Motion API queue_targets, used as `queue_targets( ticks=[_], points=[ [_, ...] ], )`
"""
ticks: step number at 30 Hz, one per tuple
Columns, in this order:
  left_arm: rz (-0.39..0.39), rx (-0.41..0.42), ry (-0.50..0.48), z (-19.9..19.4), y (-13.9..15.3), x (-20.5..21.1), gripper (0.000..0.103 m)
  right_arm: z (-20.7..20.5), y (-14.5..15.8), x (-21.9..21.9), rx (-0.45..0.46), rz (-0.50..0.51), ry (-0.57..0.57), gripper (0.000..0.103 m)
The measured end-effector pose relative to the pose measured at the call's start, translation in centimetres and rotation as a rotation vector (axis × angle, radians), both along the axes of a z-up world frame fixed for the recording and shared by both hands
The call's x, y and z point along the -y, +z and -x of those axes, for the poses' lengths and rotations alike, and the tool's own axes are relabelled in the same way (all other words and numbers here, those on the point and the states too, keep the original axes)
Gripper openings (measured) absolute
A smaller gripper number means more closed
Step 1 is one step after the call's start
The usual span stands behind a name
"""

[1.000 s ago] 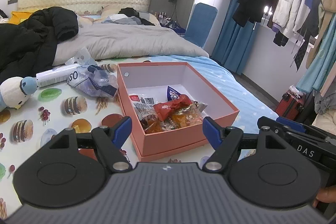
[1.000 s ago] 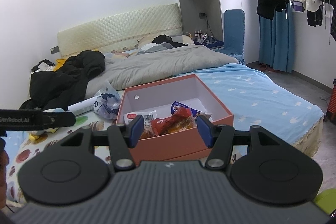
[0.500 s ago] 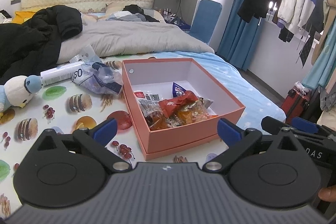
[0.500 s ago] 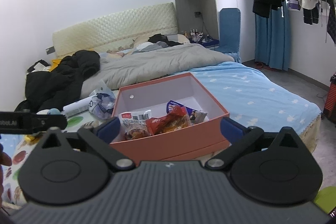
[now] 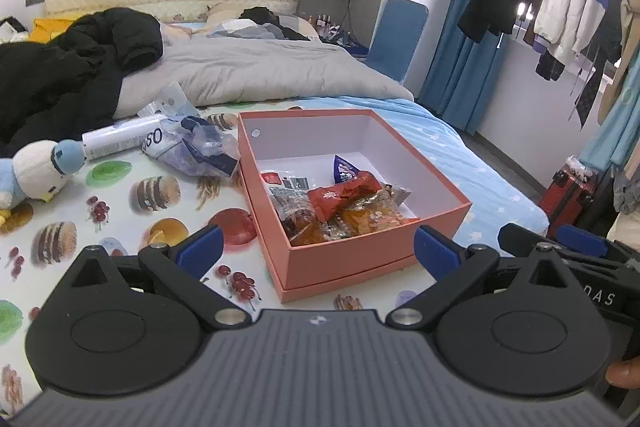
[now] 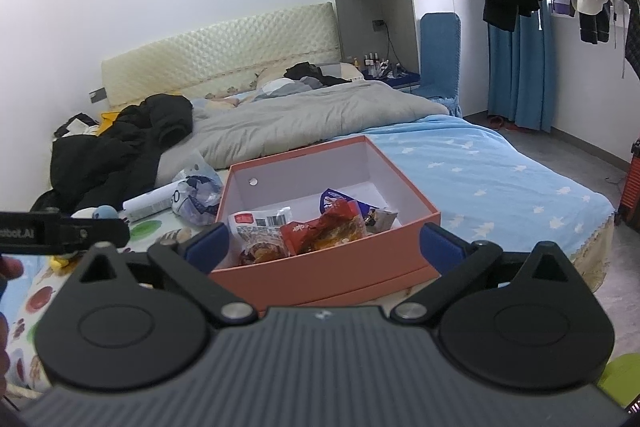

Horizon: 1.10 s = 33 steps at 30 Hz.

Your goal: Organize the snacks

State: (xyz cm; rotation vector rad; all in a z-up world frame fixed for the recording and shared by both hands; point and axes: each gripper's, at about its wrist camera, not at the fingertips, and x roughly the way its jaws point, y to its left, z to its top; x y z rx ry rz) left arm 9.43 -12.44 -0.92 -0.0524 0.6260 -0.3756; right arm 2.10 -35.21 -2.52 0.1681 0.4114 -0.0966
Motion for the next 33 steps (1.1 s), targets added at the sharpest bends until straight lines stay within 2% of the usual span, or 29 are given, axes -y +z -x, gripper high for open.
queue_targets(
  ticks=[33],
  points=[
    [-0.001,0.012,-0.011,0.72,0.49,-0.44,0.102,0.17,0.23,0.00,0.007,-0.003,0.004,0.103]
  ],
)
